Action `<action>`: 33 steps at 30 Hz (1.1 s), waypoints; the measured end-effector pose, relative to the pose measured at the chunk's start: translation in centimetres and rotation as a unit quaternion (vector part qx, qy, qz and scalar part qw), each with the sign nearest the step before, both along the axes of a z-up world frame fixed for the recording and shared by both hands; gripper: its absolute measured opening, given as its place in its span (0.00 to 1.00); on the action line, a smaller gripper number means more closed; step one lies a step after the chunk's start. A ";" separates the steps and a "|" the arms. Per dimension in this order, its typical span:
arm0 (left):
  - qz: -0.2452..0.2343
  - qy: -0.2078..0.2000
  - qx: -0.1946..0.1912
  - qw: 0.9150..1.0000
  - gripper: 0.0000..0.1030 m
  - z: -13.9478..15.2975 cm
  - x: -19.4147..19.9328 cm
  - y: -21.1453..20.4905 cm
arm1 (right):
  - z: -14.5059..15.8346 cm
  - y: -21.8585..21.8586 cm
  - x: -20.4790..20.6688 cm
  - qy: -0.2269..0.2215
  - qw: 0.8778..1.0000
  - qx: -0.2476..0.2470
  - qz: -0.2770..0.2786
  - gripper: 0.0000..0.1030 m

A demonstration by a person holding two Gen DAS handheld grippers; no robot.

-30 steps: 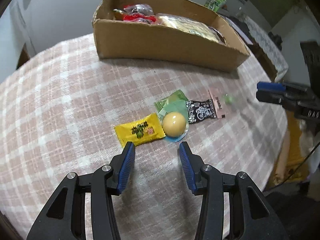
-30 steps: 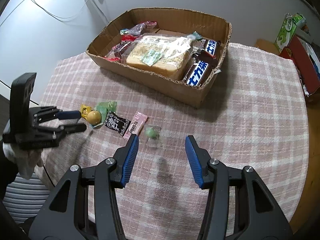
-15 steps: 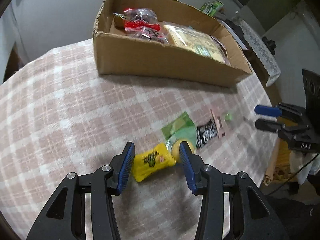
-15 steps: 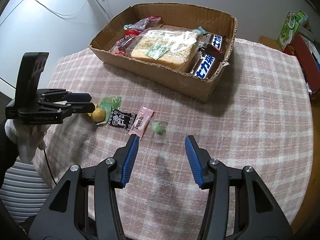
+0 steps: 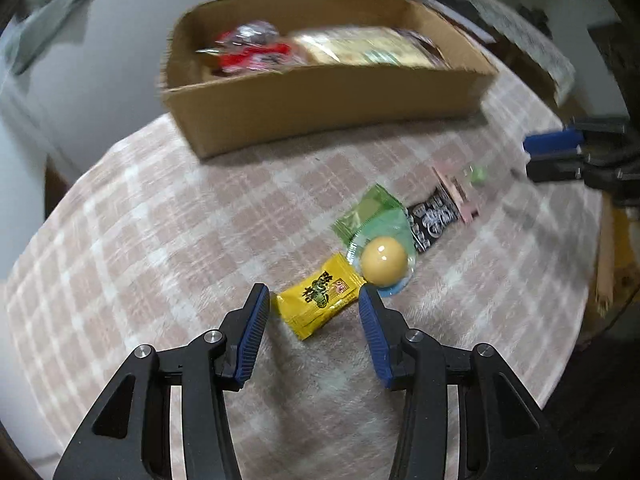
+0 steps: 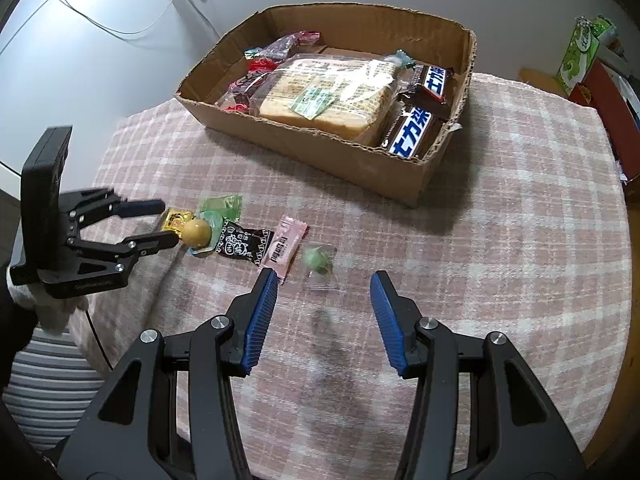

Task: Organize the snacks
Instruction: 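Withdraw both grippers from the box toward the remaining candies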

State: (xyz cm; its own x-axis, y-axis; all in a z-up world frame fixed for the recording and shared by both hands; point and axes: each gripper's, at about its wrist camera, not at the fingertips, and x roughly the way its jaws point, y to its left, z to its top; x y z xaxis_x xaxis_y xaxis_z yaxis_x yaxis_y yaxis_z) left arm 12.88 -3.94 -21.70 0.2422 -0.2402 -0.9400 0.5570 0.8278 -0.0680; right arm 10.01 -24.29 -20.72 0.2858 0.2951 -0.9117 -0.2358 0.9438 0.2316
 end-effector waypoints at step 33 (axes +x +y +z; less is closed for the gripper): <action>0.159 -0.028 -0.039 0.986 0.26 -0.7 -2.0 2.4 | -4.0 4.2 2.4 0.040 0.996 -0.075 0.036 0.27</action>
State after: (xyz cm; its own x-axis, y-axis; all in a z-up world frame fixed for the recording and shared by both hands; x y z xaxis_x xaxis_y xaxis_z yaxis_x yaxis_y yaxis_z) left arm 10.88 -1.51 -22.40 0.3674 -0.2141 -0.9051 0.2738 0.9549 -0.1147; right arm 12.45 -20.11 -24.71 0.1940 0.1719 -0.9658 -0.2906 0.9504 0.1108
